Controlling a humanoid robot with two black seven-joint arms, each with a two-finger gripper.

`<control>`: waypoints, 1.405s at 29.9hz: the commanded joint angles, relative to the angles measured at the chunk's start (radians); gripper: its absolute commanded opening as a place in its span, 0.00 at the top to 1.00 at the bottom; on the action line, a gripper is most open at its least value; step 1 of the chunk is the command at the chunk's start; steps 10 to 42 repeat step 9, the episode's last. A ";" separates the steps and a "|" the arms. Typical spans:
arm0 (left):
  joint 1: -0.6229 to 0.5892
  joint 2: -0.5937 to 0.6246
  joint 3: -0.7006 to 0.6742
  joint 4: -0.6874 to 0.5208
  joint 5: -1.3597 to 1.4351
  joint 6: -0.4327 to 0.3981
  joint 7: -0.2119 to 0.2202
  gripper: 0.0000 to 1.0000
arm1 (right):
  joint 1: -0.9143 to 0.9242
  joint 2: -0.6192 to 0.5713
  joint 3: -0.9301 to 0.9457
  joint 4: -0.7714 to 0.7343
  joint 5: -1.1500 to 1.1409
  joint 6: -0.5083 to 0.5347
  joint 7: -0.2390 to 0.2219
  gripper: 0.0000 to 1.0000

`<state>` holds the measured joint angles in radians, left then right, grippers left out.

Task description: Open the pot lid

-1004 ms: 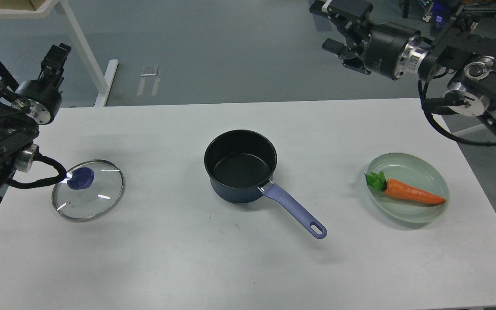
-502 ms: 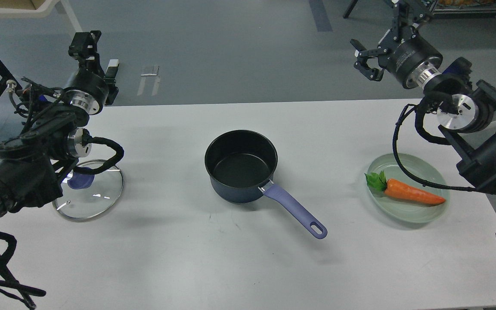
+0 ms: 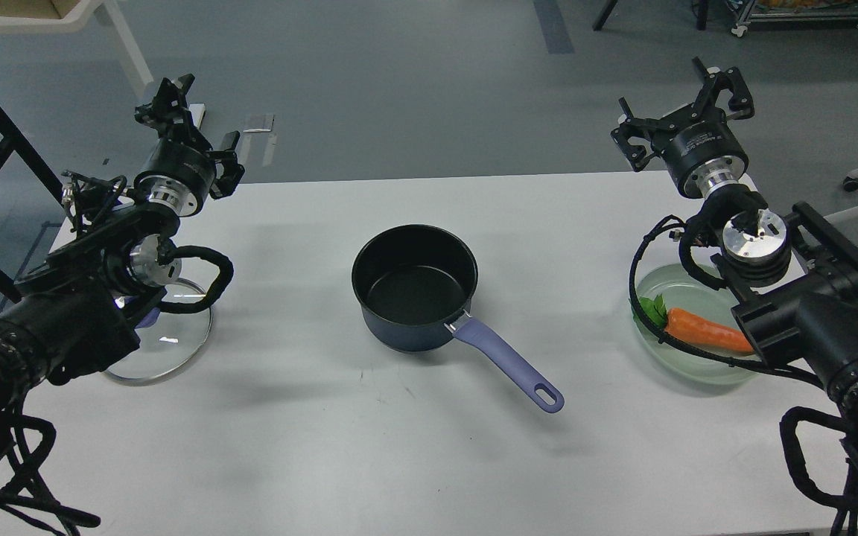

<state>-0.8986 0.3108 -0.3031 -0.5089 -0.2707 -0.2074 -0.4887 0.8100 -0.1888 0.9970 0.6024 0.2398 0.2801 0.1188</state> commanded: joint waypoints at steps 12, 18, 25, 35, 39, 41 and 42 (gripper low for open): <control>0.007 0.008 -0.030 -0.010 -0.008 0.000 0.000 0.01 | -0.028 0.003 -0.014 0.008 0.000 0.001 0.010 0.00; 0.007 0.008 -0.030 -0.010 -0.008 0.000 0.000 0.01 | -0.028 0.003 -0.014 0.008 0.000 0.001 0.010 0.00; 0.007 0.008 -0.030 -0.010 -0.008 0.000 0.000 0.01 | -0.028 0.003 -0.014 0.008 0.000 0.001 0.010 0.00; 0.007 0.008 -0.030 -0.010 -0.008 0.000 0.000 0.01 | -0.028 0.003 -0.014 0.008 0.000 0.001 0.010 0.00; 0.007 0.008 -0.030 -0.010 -0.008 0.000 0.000 0.01 | -0.028 0.003 -0.014 0.008 0.000 0.001 0.010 0.00; 0.007 0.008 -0.030 -0.010 -0.008 0.000 0.000 0.01 | -0.028 0.003 -0.014 0.008 0.000 0.001 0.010 0.00; 0.007 0.008 -0.030 -0.010 -0.008 0.000 0.000 0.01 | -0.028 0.003 -0.014 0.008 0.000 0.001 0.010 0.00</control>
